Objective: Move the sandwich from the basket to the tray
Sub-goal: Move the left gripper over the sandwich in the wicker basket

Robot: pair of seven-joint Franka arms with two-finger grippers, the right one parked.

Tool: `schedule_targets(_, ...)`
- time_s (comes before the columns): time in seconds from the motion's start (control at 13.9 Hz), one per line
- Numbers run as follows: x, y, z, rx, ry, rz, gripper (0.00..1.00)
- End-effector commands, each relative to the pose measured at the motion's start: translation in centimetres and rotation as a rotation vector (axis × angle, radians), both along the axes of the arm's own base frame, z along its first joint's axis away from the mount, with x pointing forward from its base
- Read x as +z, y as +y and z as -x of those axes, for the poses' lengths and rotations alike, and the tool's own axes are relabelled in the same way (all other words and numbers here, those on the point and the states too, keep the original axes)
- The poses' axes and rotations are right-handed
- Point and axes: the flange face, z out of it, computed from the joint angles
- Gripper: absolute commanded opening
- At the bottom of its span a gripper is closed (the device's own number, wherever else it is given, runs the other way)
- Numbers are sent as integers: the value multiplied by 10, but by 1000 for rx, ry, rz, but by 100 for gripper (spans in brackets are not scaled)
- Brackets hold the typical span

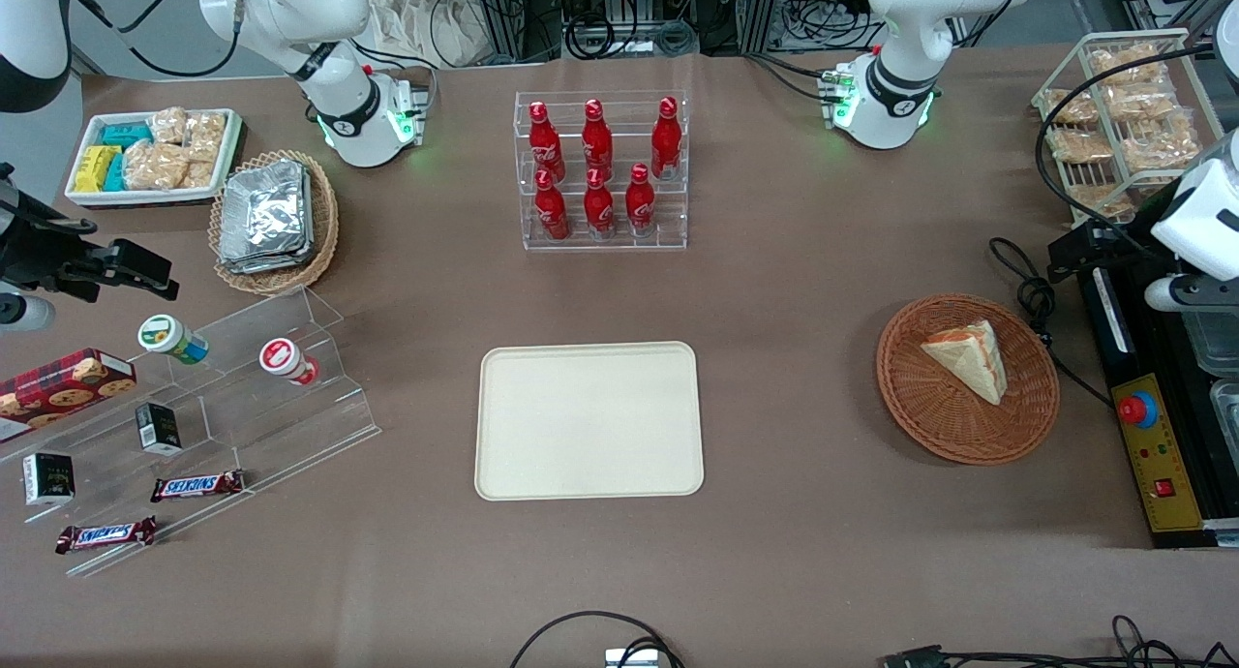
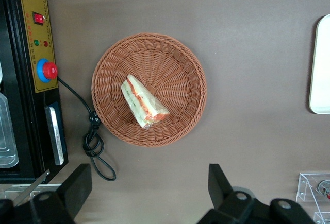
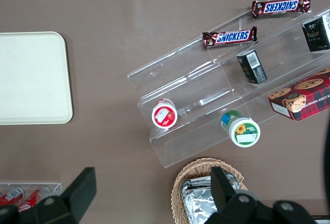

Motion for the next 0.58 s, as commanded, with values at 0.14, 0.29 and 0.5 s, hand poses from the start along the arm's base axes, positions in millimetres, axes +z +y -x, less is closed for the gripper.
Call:
schedule_targets(0.14,4,2,-2,19,0,-18,100)
schedule_targets(0.29,-7,5,-5,43,20,-19,100)
schedule_targets(0.5,-40,4,-14,256,39,-37,100)
